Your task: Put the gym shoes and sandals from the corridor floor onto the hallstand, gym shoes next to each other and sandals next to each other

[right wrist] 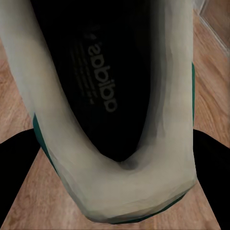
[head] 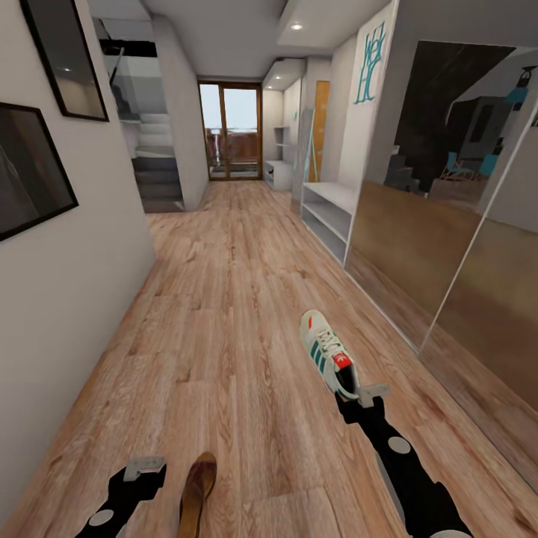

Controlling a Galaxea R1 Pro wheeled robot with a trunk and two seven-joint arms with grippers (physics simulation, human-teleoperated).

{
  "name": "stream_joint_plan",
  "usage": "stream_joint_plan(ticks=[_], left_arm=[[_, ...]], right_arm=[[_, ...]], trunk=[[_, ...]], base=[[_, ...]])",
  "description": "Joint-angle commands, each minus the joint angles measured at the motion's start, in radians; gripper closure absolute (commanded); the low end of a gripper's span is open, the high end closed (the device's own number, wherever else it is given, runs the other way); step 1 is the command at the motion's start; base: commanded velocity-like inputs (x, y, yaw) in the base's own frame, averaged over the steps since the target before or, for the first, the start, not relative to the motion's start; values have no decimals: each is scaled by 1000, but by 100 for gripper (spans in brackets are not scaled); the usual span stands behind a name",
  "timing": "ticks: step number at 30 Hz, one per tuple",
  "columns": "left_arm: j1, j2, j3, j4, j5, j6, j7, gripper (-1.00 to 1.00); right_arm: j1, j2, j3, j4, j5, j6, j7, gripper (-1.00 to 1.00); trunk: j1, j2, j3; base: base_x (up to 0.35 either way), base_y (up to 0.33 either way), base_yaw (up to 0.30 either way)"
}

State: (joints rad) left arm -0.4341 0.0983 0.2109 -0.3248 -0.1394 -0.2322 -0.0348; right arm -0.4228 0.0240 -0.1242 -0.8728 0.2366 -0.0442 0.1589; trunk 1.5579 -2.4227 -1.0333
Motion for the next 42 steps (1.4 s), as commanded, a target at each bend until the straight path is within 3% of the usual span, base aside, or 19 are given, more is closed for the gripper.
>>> stream_joint_plan(ticks=[1, 15, 26, 31, 42], left_arm=[[0, -2, 8, 1, -10, -4, -4, -100], [4, -7, 8, 0, -9, -6, -5, -100], [3, -9, 8, 2, -9, -6, -7, -100], [3, -15, 6, 3, -9, -12, -8, -100], [2, -22, -81, 3, -8, -32, -7, -100]], right_arm=[[-1, 1, -8, -1, 10, -4, 9, 100], [-1, 1, -9, -3, 9, -2, 10, 100], [-1, 2, -11, -3, 10, 0, 9, 100], [-1, 2, -11, -3, 10, 0, 8, 100], [-1, 2, -11, -3, 10, 0, 8, 100]], trunk=[[0, 0, -1], [0, 0, 0], [42, -77, -39], [44, -78, -66], [49, -81, -125]], base=[[49, 0, 0], [11, 0, -91], [0, 0, -5], [0, 0, 0], [0, 0, 0]])
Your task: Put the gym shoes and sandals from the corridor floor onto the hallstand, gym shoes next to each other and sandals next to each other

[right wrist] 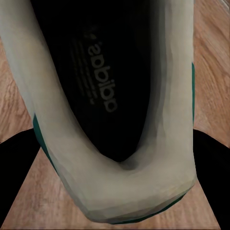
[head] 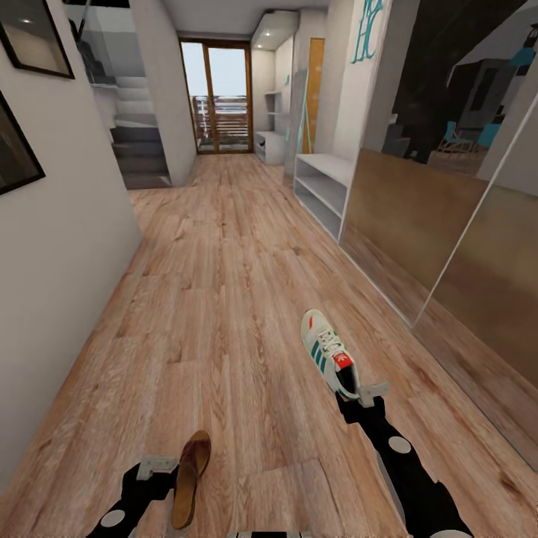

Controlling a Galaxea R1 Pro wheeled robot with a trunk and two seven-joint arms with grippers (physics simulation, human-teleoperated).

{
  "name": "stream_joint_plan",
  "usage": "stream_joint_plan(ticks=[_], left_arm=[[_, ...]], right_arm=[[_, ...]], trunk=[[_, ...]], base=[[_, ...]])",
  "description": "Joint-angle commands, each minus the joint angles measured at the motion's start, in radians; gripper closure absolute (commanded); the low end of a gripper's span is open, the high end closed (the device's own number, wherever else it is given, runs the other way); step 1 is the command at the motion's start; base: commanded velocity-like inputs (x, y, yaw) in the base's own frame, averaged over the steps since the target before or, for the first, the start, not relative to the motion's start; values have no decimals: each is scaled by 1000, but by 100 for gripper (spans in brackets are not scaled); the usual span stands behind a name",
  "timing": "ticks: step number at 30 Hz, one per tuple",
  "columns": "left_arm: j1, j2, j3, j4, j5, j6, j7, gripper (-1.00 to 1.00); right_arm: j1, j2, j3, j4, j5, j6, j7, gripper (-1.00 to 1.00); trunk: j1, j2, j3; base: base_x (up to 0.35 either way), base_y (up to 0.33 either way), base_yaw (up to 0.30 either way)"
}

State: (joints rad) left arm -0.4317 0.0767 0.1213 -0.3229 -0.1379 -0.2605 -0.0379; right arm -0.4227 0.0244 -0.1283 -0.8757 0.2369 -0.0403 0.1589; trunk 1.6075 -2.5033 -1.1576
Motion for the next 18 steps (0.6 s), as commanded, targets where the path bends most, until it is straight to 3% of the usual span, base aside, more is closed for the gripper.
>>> stream_joint_plan(ticks=[1, 18], left_arm=[[-1, -1, 3, 1, -10, -4, -4, -100], [-1, -2, -6, 1, -7, -5, -4, -100]], right_arm=[[-1, 2, -7, -1, 10, -4, 8, 100], [-1, 2, -6, -39, 10, 62, 8, 100]], trunk=[[0, -1, -6], [8, -5, -99]], base=[[0, 0, 0], [0, 0, 0]])
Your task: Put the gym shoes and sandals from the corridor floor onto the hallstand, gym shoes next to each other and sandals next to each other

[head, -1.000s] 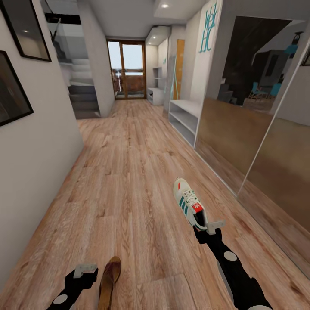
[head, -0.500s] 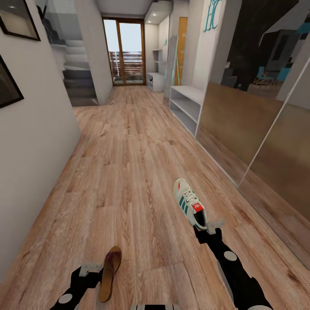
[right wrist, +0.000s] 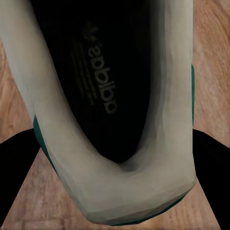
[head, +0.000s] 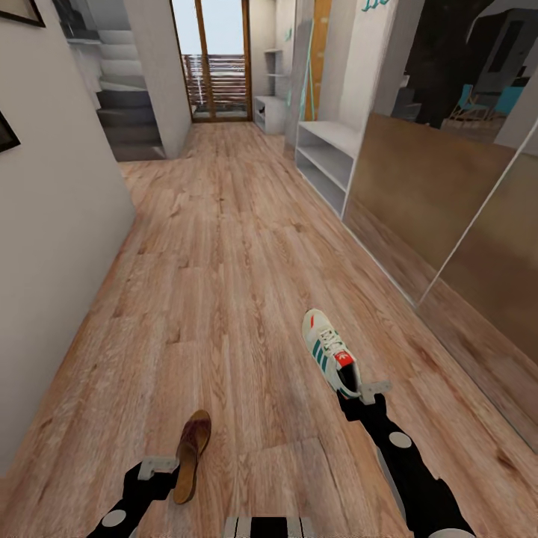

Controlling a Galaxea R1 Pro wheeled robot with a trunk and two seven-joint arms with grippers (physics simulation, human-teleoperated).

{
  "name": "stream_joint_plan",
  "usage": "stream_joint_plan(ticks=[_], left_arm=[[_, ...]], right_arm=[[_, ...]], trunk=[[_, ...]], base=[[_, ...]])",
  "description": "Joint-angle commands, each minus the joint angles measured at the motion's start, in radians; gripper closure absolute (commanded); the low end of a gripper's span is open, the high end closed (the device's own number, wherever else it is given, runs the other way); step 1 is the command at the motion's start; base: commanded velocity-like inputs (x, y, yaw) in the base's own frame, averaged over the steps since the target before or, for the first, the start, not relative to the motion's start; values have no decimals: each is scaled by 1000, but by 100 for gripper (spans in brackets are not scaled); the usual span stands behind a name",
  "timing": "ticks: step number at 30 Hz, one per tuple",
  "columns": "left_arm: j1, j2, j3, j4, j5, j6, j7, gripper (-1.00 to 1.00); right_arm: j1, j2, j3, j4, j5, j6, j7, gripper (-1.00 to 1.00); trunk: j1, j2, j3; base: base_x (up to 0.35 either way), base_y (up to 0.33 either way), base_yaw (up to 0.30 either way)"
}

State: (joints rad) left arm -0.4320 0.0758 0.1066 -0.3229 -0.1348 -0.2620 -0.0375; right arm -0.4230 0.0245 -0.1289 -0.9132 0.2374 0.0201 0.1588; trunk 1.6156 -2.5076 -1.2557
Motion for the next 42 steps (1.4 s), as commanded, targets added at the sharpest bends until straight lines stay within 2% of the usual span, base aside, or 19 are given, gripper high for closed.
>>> stream_joint_plan(ticks=[1, 10, 20, 25, 34, 37, 42], left_arm=[[-1, -1, 8, 1, -10, -4, -4, -100], [-1, -6, 8, 1, -11, -5, -4, -100], [-1, -7, 8, 0, -11, -6, -4, -100], [-1, -7, 8, 0, -7, -6, -4, -100], [-1, -7, 11, 1, -2, -14, -2, -100], [0, -9, 14, 20, 5, -65, 0, -100], [-1, -11, 17, 56, 9, -99, 8, -100]], right_arm=[[0, 2, -6, -2, 9, 2, 8, 100], [0, 2, -6, -4, 9, 3, 8, 100], [0, 2, -5, -4, 8, 3, 8, 100], [0, 2, -5, -4, 8, 3, 8, 100], [0, 2, -6, -6, 8, 3, 8, 100], [0, 2, -6, -6, 8, 3, 8, 100], [0, 3, -5, -51, 8, 7, 8, 100]], trunk=[[0, -1, -6], [1, -1, -19], [1, -1, -19], [1, -1, -19], [5, -3, -56], [6, -4, -71], [8, -5, -98]], base=[[0, 0, 0], [0, 0, -12], [0, 0, -233], [0, 0, -78], [0, 0, -10], [0, 0, -1], [0, 0, 0]])
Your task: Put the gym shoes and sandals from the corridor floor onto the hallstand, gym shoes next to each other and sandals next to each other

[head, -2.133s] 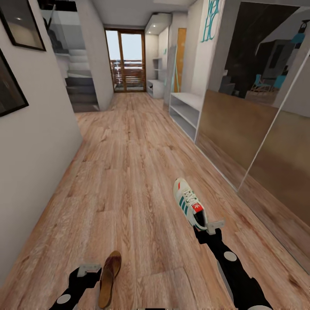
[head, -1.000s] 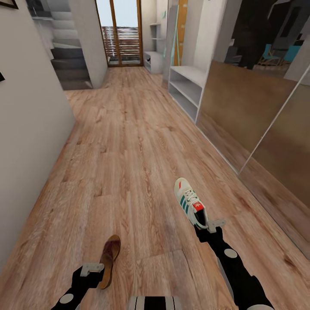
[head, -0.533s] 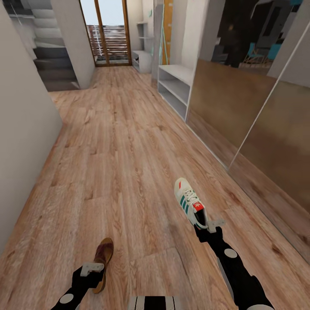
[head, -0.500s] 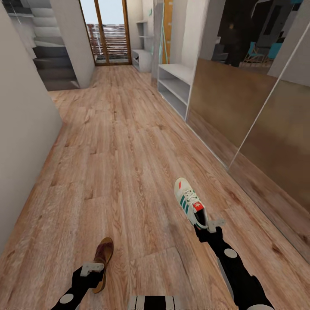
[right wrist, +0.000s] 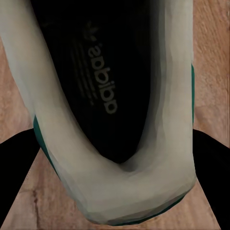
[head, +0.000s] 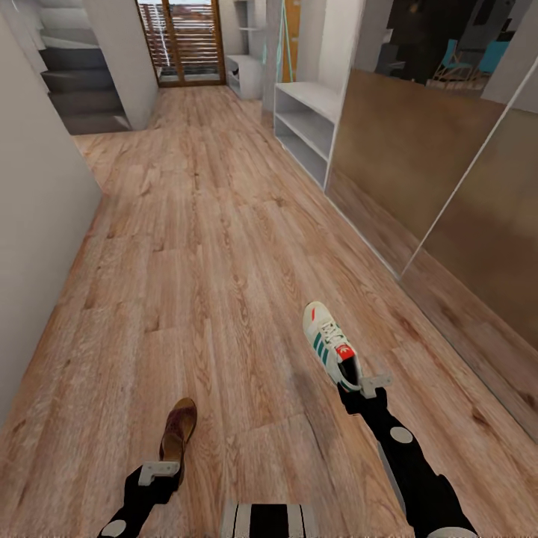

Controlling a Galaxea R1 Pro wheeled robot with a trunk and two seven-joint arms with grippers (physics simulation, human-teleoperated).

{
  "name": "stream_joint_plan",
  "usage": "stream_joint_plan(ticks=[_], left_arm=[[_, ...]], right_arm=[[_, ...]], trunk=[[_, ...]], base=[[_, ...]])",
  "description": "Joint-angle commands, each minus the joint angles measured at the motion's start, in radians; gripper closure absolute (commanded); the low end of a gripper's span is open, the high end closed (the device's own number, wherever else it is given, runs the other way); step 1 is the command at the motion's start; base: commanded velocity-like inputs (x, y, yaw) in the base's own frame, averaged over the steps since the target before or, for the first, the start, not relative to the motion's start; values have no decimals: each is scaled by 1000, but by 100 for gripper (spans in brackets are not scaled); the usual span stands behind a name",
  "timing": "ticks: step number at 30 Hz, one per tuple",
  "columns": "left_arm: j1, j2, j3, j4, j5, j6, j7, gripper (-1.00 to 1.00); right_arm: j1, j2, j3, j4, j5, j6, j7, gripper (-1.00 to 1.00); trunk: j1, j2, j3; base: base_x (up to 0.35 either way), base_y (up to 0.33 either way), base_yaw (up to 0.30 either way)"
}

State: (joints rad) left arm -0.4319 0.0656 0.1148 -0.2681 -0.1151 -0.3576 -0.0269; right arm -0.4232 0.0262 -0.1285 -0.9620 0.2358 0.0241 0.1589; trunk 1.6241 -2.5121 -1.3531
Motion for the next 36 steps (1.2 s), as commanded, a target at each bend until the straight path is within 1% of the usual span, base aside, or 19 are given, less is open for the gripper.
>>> stream_joint_plan(ticks=[1, 9, 12, 13, 14, 15, 18, 22, 28, 33, 36], left_arm=[[-1, -1, 9, 3, -10, -6, -2, -100], [-1, 0, 13, 8, -9, -13, 2, -100], [-1, 0, 14, 7, -9, -14, 3, -100], [-1, 0, 14, 7, -9, -15, 4, -100], [-1, -1, 14, 7, -9, -15, 4, -100], [-1, -1, 14, 7, -9, -15, 4, -100], [-1, -1, 14, 5, -9, -15, 4, -100], [-1, -1, 14, 4, -9, -15, 4, -100], [-1, -1, 16, 1, -9, -15, 4, -100], [-1, -1, 18, 0, -2, -17, 4, -100], [-1, -1, 18, -1, 4, -18, 4, -100]], right_arm=[[0, 2, -5, -14, 10, 3, 8, 100], [0, 6, -3, -115, 8, 13, 8, 100], [0, 7, -2, -163, 7, 55, 8, 100], [0, 7, -2, -191, 7, 87, 8, 100], [0, 7, -2, -207, 7, 104, 8, 100], [0, 7, -1, -241, 7, 137, 9, 100], [0, 7, -1, -306, 7, 187, 9, 100], [0, 8, -1, -354, 8, 215, 8, 100], [0, 8, 0, -375, 9, 226, 8, 100], [0, 7, 0, -378, 10, 227, 8, 100], [0, 7, 0, -379, 11, 227, 8, 100]], trunk=[[0, -1, -6], [4, -2, -50], [5, -3, -66], [6, -3, -72], [6, -4, -77], [6, -4, -79], [6, -4, -84], [6, -4, -90], [6, -4, -99], [6, -4, -102], [7, -4, -114]], base=[[0, 0, 0], [0, 0, 0], [0, 0, 0], [0, 0, 0], [0, 0, 0], [0, 0, 0], [0, 0, 0], [0, 0, 0], [0, 0, 0], [0, 0, 0], [0, 0, 0]])
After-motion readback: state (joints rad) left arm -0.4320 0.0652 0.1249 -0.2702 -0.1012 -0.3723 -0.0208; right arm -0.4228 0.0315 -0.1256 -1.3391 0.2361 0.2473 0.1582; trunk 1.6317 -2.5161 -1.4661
